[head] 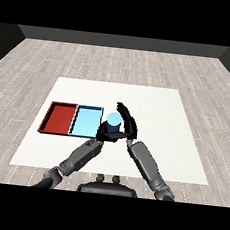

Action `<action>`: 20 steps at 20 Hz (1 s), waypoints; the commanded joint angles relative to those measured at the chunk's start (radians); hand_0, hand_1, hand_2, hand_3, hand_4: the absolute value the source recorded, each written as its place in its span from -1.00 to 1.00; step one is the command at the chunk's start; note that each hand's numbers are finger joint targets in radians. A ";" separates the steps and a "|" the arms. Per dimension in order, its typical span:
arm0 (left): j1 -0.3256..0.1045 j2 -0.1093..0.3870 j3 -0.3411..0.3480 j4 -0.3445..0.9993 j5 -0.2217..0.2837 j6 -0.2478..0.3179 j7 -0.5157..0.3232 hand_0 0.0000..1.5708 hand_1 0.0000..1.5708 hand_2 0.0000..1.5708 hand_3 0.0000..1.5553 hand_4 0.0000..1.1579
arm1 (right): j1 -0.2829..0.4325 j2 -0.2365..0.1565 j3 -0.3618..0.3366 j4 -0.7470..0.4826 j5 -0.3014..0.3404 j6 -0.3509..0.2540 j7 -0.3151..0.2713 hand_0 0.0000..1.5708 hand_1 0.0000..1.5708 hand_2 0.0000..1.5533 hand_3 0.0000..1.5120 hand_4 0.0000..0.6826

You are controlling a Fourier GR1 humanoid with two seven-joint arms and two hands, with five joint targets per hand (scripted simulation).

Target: Pick the blue can and put it in the blue box

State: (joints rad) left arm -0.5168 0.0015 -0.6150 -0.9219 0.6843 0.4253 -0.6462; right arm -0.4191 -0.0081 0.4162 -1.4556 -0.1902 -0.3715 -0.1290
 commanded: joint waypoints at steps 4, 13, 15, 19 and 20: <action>0.065 0.058 0.043 -0.058 -0.055 -0.010 0.011 1.00 1.00 1.00 0.98 0.99 | 0.077 -0.080 -0.144 -0.095 -0.075 0.118 -0.047 -1.00 -1.00 -1.00 -1.00 -1.00; -0.068 0.166 0.126 0.010 -0.124 0.060 0.102 1.00 1.00 1.00 0.95 0.98 | 0.318 -0.054 -0.247 -0.227 -0.205 0.155 -0.178 -1.00 -1.00 -1.00 -1.00 -1.00; -0.095 0.221 0.183 0.076 -0.110 0.025 0.121 1.00 1.00 1.00 0.96 0.99 | 0.299 -0.090 -0.292 -0.281 -0.227 0.140 -0.101 -1.00 -1.00 -1.00 -1.00 -1.00; -0.122 0.259 0.170 0.133 -0.173 0.084 0.211 1.00 1.00 1.00 0.95 0.99 | 0.259 -0.095 -0.338 -0.236 -0.251 0.144 -0.080 -1.00 -1.00 -1.00 -1.00 -1.00; -0.121 0.247 0.160 0.157 -0.196 0.128 0.216 1.00 1.00 1.00 0.95 0.98 | 0.361 -0.051 -0.276 -0.229 -0.205 0.163 -0.190 -1.00 -1.00 -1.00 -1.00 -1.00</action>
State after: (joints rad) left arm -0.6163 0.2249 -0.4531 -0.8227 0.5403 0.4881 -0.4846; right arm -0.1219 -0.0784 0.1284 -1.6793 -0.4084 -0.2167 -0.2727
